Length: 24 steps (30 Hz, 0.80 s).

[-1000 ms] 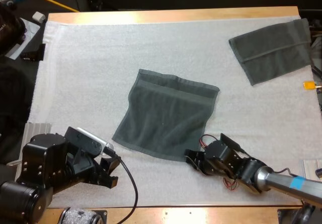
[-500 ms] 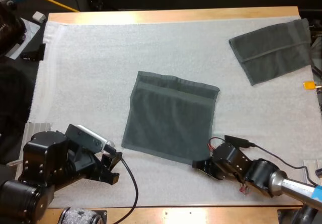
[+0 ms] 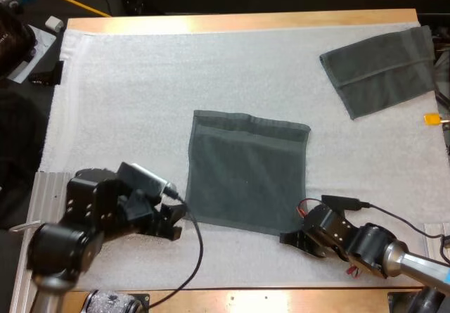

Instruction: Pick towel from pile, fold and stack

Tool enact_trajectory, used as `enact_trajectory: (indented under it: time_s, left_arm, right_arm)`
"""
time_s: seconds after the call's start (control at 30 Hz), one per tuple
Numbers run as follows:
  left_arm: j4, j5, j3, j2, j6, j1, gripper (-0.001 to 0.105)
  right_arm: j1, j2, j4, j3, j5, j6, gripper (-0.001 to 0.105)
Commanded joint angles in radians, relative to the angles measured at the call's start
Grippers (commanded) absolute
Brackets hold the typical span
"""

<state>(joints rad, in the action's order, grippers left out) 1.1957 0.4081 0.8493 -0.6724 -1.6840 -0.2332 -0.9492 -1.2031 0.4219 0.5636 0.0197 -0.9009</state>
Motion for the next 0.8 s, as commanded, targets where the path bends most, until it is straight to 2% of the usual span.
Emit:
enact_trajectory:
  time_s: [0.0, 0.4, 0.47, 0.77]
  left_arm:
    - [-0.081, 0.03, -0.053, -0.062, -0.017, -0.008, 0.055]
    - [-0.204, 0.011, -0.083, -0.417, -0.029, -0.007, 0.055]
    - [-0.198, 0.017, -0.083, -0.407, -0.023, -0.004, 0.056]
    - [-0.248, 0.013, -0.101, -0.593, -0.016, 0.001, 0.056]
  right_arm:
    - [-0.002, 0.01, 0.05, 0.006, 0.013, -0.009, 0.0]
    - [-0.002, 0.007, 0.043, 0.006, 0.003, 0.003, 0.0]
    - [-0.002, 0.005, 0.044, 0.004, 0.007, -0.001, 0.0]
    - [-0.003, 0.003, 0.042, 0.003, 0.007, 0.001, 0.0]
